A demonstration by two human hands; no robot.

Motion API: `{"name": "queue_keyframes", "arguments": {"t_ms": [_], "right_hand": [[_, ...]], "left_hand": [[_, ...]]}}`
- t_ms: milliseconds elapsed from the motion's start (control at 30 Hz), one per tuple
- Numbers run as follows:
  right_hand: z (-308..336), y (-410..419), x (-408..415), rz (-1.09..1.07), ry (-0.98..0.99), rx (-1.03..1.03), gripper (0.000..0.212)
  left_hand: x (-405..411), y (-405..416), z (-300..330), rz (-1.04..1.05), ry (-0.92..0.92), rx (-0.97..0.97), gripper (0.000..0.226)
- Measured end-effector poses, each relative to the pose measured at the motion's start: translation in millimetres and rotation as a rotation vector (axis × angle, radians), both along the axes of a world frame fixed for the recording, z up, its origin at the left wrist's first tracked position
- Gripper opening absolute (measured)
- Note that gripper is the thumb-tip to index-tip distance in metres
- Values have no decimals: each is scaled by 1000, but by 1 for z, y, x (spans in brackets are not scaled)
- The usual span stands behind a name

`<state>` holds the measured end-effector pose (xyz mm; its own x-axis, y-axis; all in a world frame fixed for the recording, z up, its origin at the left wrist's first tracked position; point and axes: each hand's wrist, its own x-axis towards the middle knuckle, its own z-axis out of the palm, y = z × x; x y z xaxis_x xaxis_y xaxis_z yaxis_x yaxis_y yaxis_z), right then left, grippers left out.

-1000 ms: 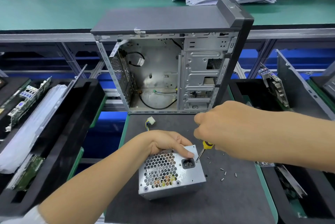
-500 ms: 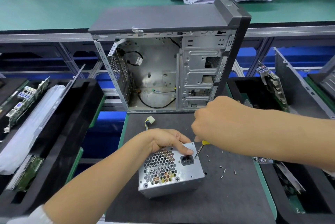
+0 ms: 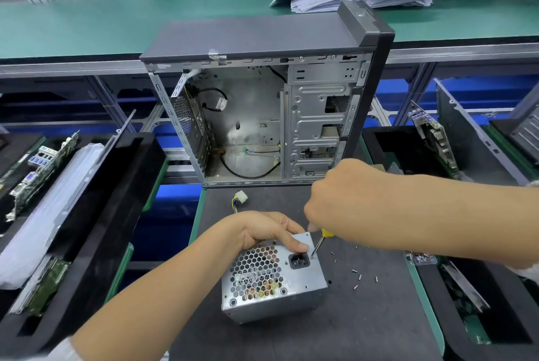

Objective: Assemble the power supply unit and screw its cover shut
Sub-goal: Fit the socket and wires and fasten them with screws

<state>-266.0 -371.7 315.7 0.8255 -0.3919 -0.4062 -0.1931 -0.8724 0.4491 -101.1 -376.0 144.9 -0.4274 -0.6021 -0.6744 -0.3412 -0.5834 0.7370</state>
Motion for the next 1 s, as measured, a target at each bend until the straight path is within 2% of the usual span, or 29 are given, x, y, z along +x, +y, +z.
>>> {"name": "queue_keyframes", "arguments": {"t_ms": [67,133,233,267,367,400,533,667,800,867,1000], "right_hand": [[2,2,1,-44,24,65,29],[6,3,2,-58,25,114,33],[10,7,5,-9,-6,88,21],[11,8,6,-5,-10,56,14],[10,7,9,-15,-11,-27,29],[9,6,8,-17,-5,-32,28],[5,7,8,-53,45,65,10],[10,4,7,-79,64,136,32],[13,6,11,-26,11,49,10],[11,6,13,-5,3,-18,23],[10,4,13,4,8,-14,15]], "left_hand": [[0,1,2,4,4,3,35],[0,2,5,9,-8,11,26],[-1,3,12,-11,-5,36,19],[-1,4,12,-10,-5,37,20],[-1,3,8,9,-21,15,40],[-1,4,8,9,-24,7,45],[-3,4,12,-4,-51,-10,32],[-2,4,14,-10,-45,12,23],[-4,7,20,16,-51,-6,22],[-4,7,20,14,-45,-7,24],[-5,8,19,25,-40,10,29]]}}
